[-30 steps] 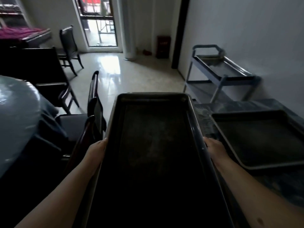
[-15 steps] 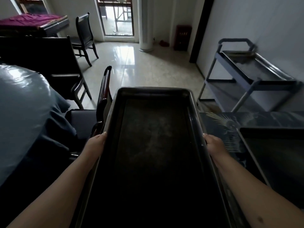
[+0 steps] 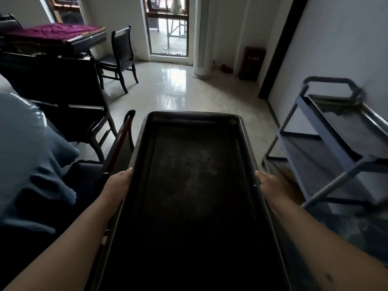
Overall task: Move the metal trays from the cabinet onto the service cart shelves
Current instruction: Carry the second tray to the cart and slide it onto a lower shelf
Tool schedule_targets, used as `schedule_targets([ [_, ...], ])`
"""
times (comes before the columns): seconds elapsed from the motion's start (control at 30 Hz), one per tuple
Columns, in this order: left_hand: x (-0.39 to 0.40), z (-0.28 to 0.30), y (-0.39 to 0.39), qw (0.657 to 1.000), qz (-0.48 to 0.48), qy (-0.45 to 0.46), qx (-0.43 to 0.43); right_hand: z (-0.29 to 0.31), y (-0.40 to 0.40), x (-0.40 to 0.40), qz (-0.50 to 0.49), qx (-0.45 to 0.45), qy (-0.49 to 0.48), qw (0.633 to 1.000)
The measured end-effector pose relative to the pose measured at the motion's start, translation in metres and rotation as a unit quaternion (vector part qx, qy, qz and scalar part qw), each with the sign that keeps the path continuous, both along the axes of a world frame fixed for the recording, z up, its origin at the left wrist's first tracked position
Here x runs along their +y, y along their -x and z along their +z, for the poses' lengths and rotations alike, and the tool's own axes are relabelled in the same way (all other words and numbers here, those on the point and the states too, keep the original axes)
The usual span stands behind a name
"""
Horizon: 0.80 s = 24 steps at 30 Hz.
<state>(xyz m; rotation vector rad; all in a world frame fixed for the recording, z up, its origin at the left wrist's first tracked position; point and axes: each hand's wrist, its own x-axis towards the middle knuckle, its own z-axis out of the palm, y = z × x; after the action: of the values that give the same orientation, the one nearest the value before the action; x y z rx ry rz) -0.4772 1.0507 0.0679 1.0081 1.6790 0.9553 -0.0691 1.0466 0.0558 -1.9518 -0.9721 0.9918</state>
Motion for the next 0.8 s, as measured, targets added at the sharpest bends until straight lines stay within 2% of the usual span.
schedule_targets([
  [0.13, 0.072, -0.017, 0.000, 1.000, 0.014, -0.007, 0.005, -0.002, -0.003, 0.075, 0.023, -0.018, 0.010, 1.000],
  [0.33, 0.240, -0.026, -0.003, 1.000, -0.004, -0.009, 0.005, -0.006, -0.007, 0.223, 0.026, -0.045, -0.018, 0.998],
  [0.5, 0.378, -0.003, -0.019, 0.999, -0.042, 0.009, 0.026, 0.000, -0.018, 0.319, -0.036, -0.044, -0.014, 0.998],
  [0.63, 0.462, -0.007, -0.052, 0.993, -0.089, 0.003, 0.077, -0.012, -0.043, 0.370, -0.028, -0.063, 0.011, 0.998],
  [0.8, 0.579, -0.023, -0.100, 0.990, -0.118, 0.005, 0.082, -0.028, -0.089, 0.467, -0.079, -0.032, 0.014, 0.996],
])
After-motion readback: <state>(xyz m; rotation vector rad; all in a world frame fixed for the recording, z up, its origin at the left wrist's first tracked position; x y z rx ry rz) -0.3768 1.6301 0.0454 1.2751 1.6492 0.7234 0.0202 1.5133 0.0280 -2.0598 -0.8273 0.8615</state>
